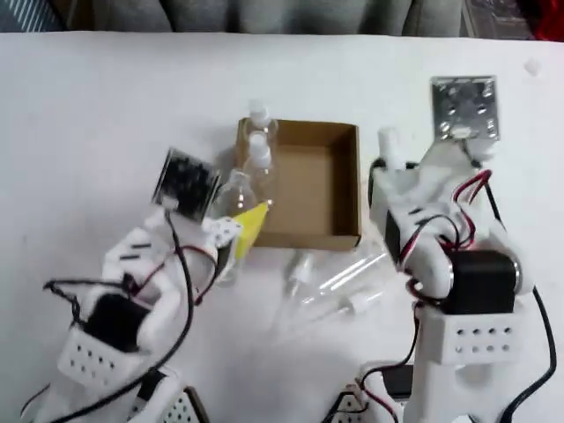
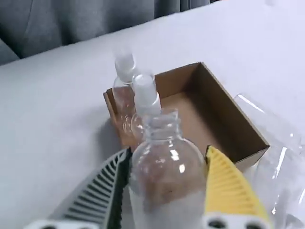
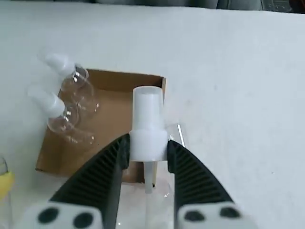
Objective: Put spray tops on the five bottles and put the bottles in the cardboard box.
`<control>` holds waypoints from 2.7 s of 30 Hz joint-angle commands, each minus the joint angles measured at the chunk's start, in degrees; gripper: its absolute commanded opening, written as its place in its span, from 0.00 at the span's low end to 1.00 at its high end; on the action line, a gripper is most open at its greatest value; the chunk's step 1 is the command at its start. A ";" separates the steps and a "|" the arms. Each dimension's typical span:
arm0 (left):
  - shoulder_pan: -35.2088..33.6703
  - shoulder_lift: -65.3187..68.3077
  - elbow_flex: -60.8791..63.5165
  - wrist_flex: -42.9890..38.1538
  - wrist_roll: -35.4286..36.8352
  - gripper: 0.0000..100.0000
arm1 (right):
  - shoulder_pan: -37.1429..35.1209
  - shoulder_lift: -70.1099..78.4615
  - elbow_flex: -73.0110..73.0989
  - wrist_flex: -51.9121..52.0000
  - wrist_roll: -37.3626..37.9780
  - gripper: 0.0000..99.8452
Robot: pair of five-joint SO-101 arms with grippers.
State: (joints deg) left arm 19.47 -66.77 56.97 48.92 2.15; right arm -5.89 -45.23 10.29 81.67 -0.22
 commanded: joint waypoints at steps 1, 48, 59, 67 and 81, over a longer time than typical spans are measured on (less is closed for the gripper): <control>1.98 -10.42 6.68 -7.65 -0.97 0.02 | -3.38 2.24 -5.54 -4.09 -2.64 0.02; 2.15 -37.93 31.65 -29.27 -0.62 0.02 | -32.66 -8.22 29.36 -98.95 -23.74 0.02; 2.15 -37.93 34.46 -33.49 -0.62 0.02 | -32.13 -3.74 34.37 -104.13 -23.74 0.02; 2.15 -37.93 34.55 -33.58 -0.62 0.02 | -29.49 -3.74 38.68 -104.13 -23.82 0.02; 1.63 -37.93 34.73 -33.58 -0.62 0.02 | -29.76 -4.35 47.91 -100.88 -23.74 0.02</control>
State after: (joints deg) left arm 20.79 -103.69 92.04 17.54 1.80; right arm -36.04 -49.10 59.08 -21.36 -24.13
